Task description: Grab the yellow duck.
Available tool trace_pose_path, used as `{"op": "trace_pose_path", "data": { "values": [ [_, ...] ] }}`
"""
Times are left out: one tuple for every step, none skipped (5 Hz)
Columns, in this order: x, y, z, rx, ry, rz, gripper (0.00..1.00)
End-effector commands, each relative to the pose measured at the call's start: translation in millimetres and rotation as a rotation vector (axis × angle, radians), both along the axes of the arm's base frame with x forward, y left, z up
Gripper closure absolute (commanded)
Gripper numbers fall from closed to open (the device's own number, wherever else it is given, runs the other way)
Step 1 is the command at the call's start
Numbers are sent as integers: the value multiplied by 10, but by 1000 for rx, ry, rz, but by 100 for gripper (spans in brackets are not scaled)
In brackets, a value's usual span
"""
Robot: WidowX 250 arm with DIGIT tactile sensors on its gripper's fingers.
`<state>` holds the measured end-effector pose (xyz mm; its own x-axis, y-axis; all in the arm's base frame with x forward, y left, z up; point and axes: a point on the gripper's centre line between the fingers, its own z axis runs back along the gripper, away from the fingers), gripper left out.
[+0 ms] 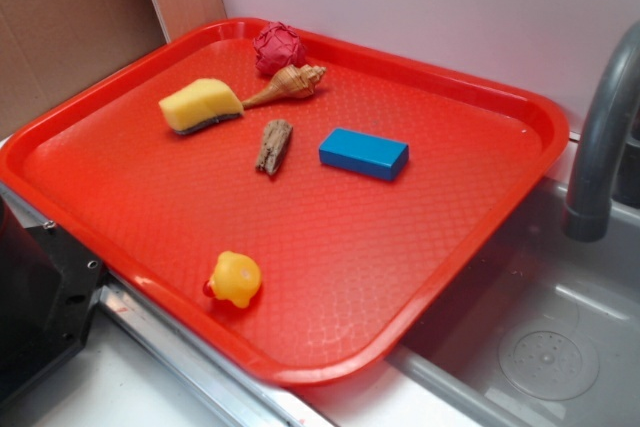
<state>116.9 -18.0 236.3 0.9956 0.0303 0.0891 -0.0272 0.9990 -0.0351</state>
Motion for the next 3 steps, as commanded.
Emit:
{"op": "trace_pose_path", "data": {
  "values": [
    [0,0,0,0,0,0,0],
    [32,-96,-128,-34,-23,150,0],
    [90,-202,-271,-67,-20,226,0]
  ]
}}
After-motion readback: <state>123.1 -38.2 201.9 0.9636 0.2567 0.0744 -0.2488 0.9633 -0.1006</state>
